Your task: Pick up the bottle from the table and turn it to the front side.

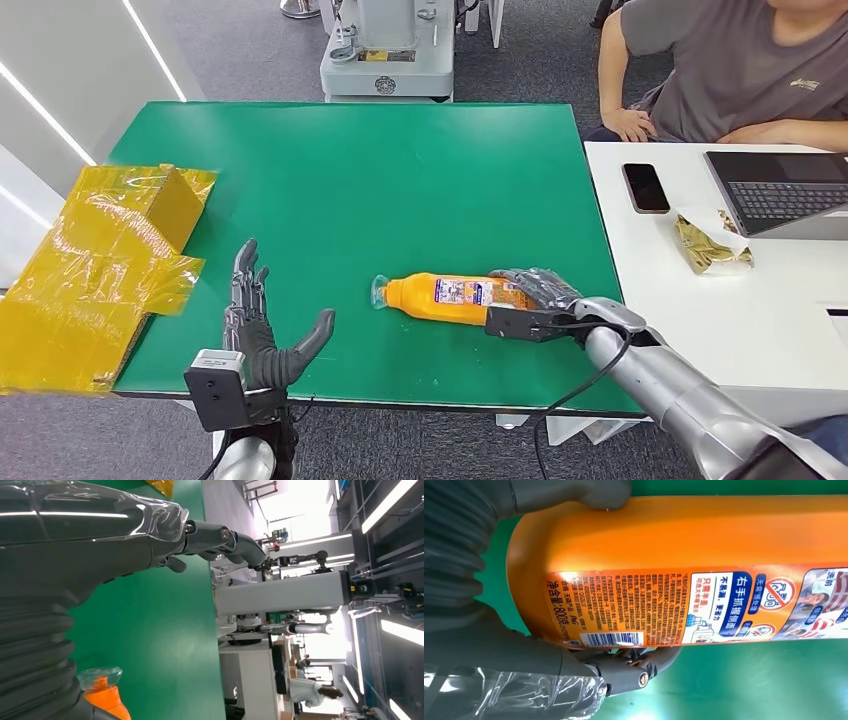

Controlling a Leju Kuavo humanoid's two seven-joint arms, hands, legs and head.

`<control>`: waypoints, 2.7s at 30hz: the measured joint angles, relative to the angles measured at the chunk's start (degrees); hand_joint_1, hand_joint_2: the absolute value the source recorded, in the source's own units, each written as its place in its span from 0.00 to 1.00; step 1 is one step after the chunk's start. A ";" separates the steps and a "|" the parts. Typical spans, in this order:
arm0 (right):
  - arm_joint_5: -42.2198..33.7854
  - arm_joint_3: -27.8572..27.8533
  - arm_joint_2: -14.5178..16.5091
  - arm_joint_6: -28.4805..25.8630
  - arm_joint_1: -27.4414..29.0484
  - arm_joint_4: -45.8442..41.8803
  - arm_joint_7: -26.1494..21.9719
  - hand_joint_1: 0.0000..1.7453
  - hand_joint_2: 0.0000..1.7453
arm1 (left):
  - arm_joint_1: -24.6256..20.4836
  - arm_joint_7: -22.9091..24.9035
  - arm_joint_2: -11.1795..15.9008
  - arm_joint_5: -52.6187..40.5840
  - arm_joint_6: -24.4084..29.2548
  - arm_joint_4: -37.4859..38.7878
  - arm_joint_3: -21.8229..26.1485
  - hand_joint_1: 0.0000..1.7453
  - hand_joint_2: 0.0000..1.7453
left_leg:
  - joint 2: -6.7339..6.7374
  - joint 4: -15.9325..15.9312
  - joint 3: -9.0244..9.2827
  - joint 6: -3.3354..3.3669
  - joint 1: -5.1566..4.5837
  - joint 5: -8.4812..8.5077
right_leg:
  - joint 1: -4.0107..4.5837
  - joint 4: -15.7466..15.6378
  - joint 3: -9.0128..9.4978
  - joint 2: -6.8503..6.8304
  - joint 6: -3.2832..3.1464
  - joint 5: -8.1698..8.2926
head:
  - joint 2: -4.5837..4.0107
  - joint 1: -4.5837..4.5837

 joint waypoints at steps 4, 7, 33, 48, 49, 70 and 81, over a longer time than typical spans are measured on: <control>0.47 -0.41 0.99 -0.48 -0.02 0.88 -0.85 1.00 1.00 | 0.03 -0.01 0.03 -0.01 0.19 0.04 -0.02 0.00 1.00 | -0.01 0.00 -0.01 0.00 0.00 0.00 | 0.00 0.01 0.00 -0.01 0.00 0.00 | 0.00 0.01; 0.80 -0.95 1.83 -2.64 0.04 1.61 -2.66 1.00 1.00 | 0.09 -0.01 0.07 -0.02 0.23 0.04 -0.02 0.00 1.00 | -0.01 0.00 -0.01 0.00 0.00 0.00 | 0.00 0.01 -0.01 -0.01 0.00 0.00 | 0.00 0.00; 0.31 -15.08 6.89 -38.08 15.90 -14.51 -18.63 1.00 1.00 | -0.03 0.58 0.07 -2.26 4.37 1.66 -0.26 0.00 1.00 | -0.05 -0.02 -0.03 0.02 0.00 -0.02 | 0.00 0.00 -0.01 -0.04 0.02 -0.05 | 0.00 0.01; 3.33 -21.51 13.90 -44.71 20.84 -20.04 -26.28 1.00 1.00 | -4.74 2.32 0.17 -3.35 -0.50 2.16 -0.71 0.00 1.00 | -0.03 -0.02 0.00 0.02 -0.01 -0.02 | 0.00 0.01 -0.01 -0.03 0.01 -0.05 | 0.00 0.00; 3.72 -21.84 14.18 -44.71 21.02 -20.15 -26.31 1.00 1.00 | -5.11 2.37 0.17 -3.46 -0.55 2.27 -0.73 0.00 1.00 | -0.03 -0.02 -0.01 0.02 -0.01 -0.02 | 0.00 0.01 -0.01 -0.03 0.01 -0.05 | 0.00 0.00; 3.73 -23.35 21.06 -44.72 17.52 -12.57 -26.32 1.00 1.00 | -11.57 3.16 0.43 -2.61 -6.74 3.13 -5.19 0.00 1.00 | -0.03 -0.02 -0.01 0.00 0.00 0.00 | 0.00 0.03 -0.01 -0.02 0.00 -0.04 | 0.00 0.01; 3.54 -23.20 25.49 -44.72 14.08 -7.35 -26.28 1.00 1.00 | -14.22 3.47 0.39 -1.27 -7.10 5.17 -6.64 0.00 1.00 | -0.03 -0.02 -0.02 0.00 0.00 0.00 | 0.00 0.03 -0.02 -0.02 0.00 -0.04 | 0.00 0.00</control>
